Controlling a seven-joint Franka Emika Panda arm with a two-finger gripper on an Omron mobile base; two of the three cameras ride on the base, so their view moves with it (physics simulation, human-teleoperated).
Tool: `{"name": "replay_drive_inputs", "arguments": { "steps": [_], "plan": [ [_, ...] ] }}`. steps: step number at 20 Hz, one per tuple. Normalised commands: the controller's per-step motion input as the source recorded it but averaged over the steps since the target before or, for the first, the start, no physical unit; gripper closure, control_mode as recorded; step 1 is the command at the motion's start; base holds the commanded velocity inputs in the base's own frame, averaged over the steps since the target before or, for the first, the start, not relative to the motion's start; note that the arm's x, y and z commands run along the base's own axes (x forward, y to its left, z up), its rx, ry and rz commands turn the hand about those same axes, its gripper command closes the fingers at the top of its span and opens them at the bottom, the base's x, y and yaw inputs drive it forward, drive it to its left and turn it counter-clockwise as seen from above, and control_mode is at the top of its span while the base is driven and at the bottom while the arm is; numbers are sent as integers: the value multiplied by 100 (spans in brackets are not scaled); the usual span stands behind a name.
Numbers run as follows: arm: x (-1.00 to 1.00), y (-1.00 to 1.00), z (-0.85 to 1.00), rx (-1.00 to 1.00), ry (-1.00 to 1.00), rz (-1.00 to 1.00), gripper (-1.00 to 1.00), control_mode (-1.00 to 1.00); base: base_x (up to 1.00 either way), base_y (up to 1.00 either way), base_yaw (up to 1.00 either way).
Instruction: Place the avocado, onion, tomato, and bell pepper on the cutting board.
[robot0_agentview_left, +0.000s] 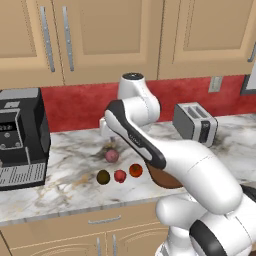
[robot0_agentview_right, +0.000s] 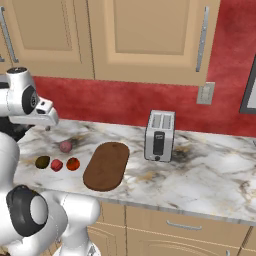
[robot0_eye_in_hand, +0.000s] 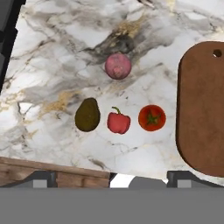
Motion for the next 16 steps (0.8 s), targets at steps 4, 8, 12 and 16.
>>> {"name": "replay_drive_inputs", "arguments": {
  "steps": [4, 8, 12, 16],
  "plan": [
    [0, 30, -27, 5, 1, 0, -100, -100, 0, 0, 0],
    [0, 3, -21, 3, 0, 0, -100, -100, 0, 0, 0],
    [2, 0, -28, 1, 1, 0, -100, -100, 0, 0, 0],
    [7, 0, -27, 0, 1, 0, -100, -100, 0, 0, 0]
  ]
}}
